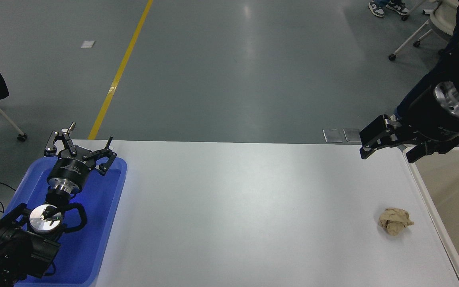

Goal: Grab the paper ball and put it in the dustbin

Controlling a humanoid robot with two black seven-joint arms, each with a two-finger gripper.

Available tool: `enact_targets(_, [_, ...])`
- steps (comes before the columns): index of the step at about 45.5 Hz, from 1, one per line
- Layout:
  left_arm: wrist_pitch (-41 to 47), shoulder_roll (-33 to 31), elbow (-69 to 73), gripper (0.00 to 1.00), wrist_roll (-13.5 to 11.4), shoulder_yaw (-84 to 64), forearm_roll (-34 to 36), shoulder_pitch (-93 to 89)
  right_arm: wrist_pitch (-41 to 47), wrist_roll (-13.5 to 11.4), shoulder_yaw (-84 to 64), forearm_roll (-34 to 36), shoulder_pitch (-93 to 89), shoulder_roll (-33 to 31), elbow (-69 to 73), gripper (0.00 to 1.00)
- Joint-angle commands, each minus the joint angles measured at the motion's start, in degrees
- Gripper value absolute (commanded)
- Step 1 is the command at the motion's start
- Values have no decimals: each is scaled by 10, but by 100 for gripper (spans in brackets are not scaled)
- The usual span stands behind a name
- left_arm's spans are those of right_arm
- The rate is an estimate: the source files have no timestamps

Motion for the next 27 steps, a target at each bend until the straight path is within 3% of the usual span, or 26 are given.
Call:
enact_targets(1, [0,-1,0,100,0,0,0,0,0,0,-4,-7,-2,0,-7,100])
enact_targets(27, [0,-1,-1,100,0,0,0,0,0,1,1,-63,-46,-14,-70,100])
